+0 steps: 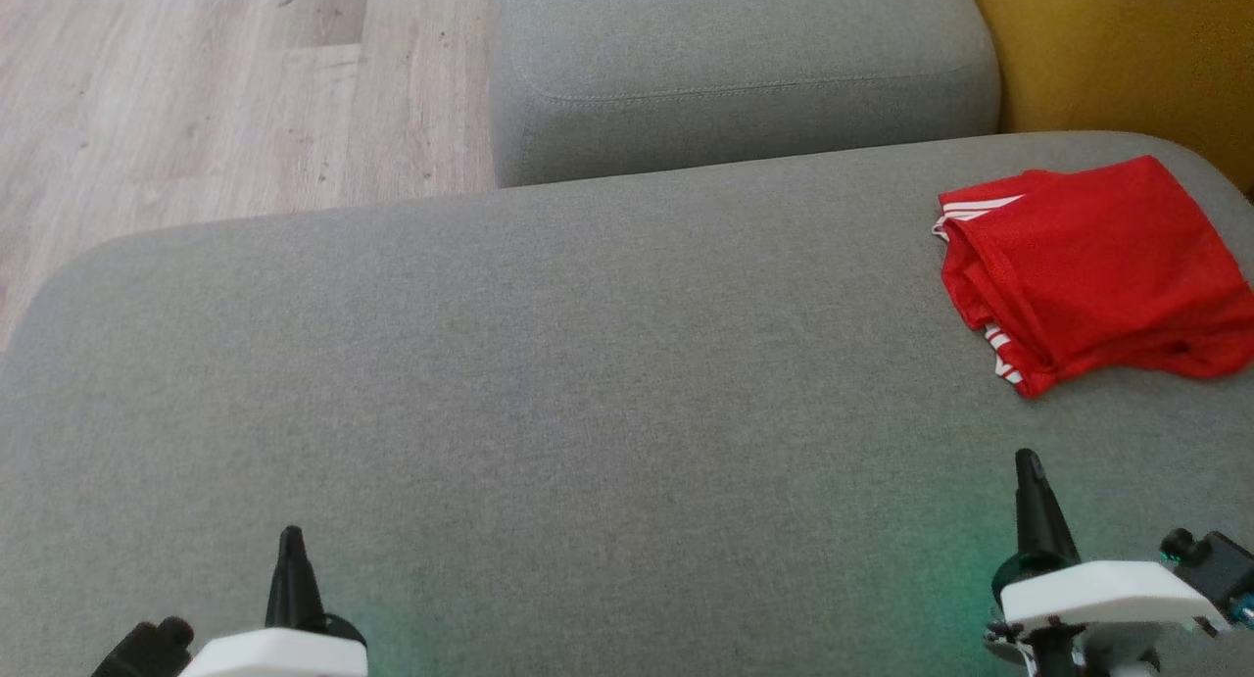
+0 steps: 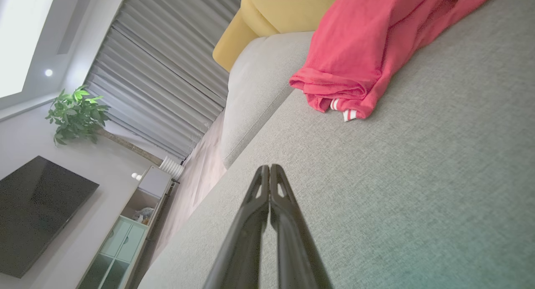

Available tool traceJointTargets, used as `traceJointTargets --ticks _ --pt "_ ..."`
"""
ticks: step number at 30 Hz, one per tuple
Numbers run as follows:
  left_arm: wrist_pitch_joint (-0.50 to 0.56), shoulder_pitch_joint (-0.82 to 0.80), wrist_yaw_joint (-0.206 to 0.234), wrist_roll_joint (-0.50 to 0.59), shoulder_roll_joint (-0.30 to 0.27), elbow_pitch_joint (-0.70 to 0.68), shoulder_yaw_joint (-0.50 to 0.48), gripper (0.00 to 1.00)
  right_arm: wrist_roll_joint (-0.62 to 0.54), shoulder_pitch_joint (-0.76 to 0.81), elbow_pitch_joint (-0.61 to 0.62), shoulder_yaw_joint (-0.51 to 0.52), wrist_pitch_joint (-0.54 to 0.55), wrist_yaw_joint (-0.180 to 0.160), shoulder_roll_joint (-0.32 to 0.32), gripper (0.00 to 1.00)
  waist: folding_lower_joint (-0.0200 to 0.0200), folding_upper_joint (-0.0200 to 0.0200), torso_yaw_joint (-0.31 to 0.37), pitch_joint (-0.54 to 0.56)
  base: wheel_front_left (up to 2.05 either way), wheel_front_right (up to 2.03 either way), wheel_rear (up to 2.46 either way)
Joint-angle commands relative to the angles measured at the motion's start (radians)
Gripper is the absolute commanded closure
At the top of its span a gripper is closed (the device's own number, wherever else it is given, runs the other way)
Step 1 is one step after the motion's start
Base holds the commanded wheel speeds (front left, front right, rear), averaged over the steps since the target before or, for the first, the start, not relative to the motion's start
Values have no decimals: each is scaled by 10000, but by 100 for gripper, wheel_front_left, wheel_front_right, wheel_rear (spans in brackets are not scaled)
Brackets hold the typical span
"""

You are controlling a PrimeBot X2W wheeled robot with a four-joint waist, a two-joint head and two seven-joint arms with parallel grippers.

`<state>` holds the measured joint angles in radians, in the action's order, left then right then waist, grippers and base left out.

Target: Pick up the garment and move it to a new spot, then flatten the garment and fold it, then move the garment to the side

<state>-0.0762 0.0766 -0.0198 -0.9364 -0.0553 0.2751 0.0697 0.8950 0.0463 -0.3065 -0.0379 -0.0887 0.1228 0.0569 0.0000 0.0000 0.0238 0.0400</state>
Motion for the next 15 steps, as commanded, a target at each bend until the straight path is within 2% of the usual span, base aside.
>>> traceJointTargets --ticks 1,15 --pt "70 -570 -103 -339 -49 -296 -297 100 393 -584 367 -14 65 43 179 100 0 0 -8 -14 0 0 0" --pt "482 -871 -343 -1886 -47 -298 -635 100 2077 -804 432 261 459 51 186 100 0 0 -63 -113 0 0 0"
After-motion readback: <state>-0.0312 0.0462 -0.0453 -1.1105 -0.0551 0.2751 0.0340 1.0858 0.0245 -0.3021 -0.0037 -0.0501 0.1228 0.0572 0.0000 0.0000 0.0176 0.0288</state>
